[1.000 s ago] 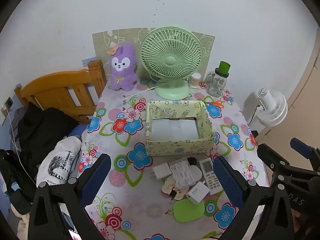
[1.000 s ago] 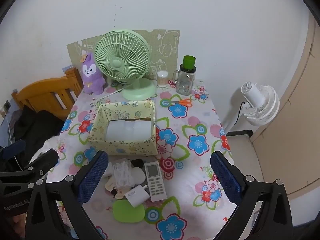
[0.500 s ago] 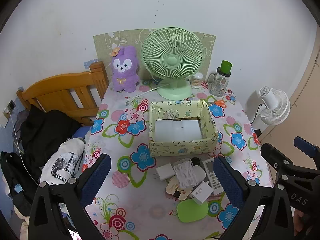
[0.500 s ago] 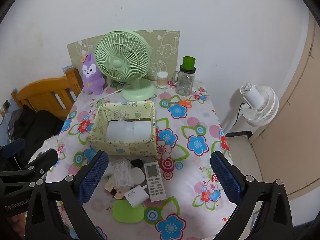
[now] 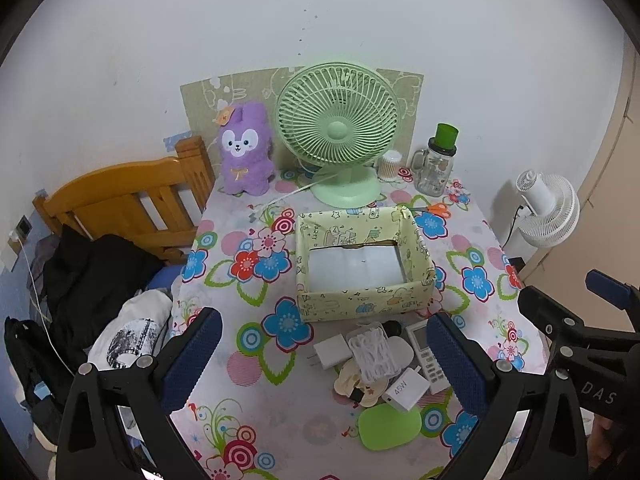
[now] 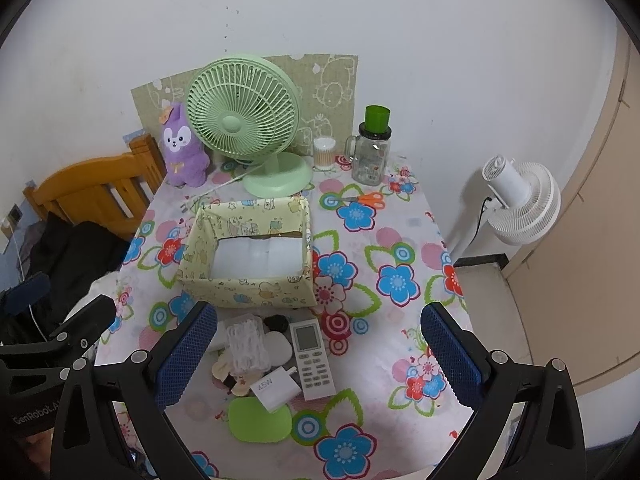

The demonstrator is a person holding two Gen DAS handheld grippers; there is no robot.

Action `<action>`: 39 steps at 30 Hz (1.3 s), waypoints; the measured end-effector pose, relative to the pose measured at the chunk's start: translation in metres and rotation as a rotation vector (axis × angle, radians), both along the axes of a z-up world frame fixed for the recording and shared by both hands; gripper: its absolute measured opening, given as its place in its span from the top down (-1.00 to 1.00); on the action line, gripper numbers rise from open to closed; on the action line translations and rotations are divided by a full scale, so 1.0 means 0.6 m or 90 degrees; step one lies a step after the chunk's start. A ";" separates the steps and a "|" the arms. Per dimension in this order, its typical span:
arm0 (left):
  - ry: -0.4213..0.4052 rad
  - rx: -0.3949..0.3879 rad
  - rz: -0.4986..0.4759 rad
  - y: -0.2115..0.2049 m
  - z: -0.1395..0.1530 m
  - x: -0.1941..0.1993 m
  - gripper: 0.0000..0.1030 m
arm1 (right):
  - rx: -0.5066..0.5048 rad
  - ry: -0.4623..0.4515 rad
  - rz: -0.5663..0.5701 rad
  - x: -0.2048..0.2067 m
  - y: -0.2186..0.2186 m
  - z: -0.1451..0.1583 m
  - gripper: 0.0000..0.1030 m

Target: Organize rigid objects

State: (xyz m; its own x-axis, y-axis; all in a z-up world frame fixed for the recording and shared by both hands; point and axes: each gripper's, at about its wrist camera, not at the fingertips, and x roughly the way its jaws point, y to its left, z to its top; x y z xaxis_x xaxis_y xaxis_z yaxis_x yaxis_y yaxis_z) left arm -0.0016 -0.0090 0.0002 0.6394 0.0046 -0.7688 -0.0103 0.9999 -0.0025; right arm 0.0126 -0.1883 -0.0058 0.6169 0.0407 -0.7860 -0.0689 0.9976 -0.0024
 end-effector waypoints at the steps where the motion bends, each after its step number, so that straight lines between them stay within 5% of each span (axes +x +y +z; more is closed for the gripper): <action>1: 0.000 -0.001 -0.001 0.000 0.000 0.000 -1.00 | -0.001 -0.001 0.000 0.000 0.000 0.001 -0.99; 39: 0.016 -0.004 -0.004 -0.001 -0.011 0.005 -1.00 | -0.006 -0.003 0.009 0.008 0.000 0.001 -0.98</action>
